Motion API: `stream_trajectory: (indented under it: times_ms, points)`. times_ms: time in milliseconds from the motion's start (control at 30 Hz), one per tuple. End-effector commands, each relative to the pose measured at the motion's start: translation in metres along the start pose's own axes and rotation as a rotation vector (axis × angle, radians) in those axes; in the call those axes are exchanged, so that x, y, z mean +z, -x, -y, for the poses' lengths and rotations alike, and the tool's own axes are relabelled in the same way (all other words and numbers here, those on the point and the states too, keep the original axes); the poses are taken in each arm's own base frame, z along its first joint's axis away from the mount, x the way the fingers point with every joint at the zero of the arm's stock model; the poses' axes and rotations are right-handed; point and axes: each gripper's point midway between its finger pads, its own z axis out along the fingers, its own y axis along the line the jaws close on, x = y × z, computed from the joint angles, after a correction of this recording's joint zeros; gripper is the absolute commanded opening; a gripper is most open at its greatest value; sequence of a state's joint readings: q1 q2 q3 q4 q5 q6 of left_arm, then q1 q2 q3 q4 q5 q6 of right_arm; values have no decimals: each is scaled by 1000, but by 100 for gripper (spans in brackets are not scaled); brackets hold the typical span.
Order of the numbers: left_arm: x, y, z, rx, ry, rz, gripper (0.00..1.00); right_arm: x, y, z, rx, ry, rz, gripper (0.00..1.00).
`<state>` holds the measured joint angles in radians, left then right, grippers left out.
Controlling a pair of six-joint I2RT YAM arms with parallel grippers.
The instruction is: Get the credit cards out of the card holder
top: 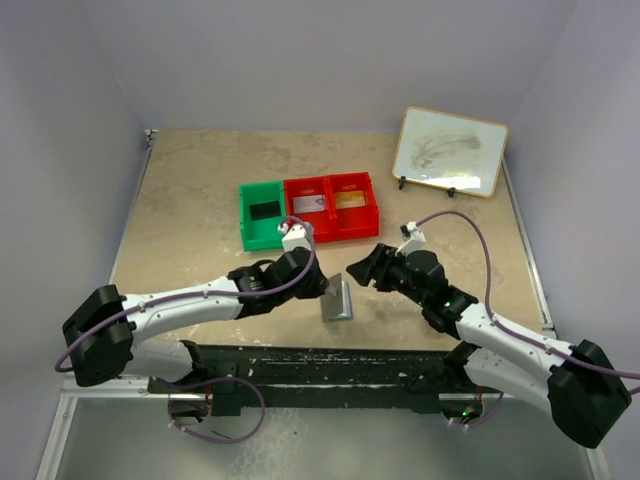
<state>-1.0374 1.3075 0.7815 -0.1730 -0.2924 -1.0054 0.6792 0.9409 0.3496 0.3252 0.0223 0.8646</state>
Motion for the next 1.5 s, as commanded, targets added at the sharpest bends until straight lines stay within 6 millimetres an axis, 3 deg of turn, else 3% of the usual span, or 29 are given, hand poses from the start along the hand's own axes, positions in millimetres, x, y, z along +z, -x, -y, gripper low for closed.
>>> stream_trajectory:
  times_ms: [0, 100, 233, 467, 667, 967, 1100, 1333, 1467]
  points:
    - [-9, 9, -28, -29, 106, 73, 0, 4, -3, -19, -12, 70, -64, 69]
    - [-18, 8, -56, -67, 177, 122, 0, 10, -19, -19, -7, 93, -134, 65]
    - [-24, -6, -94, -71, 279, 123, 0, 20, -25, -24, 12, 131, -151, 61]
    - [-14, -31, -117, -32, 357, 48, 0, 25, -33, -31, 35, 168, -199, 56]
    - [-8, -26, -105, -16, 339, 49, 0, 28, -31, -35, 11, 169, -213, 53]
    - [-15, -10, -87, -44, 268, 94, 0, 24, -11, -45, -45, 153, -175, 56]
    - [-16, -8, -84, -49, 256, 98, 0, 27, -14, -43, -54, 147, -197, 56]
    - [-12, -16, -83, -42, 260, 59, 0, 38, -38, -24, -38, 88, -292, 56]
    - [-11, -16, -82, -35, 262, 54, 0, 43, -36, -25, -64, 88, -288, 56]
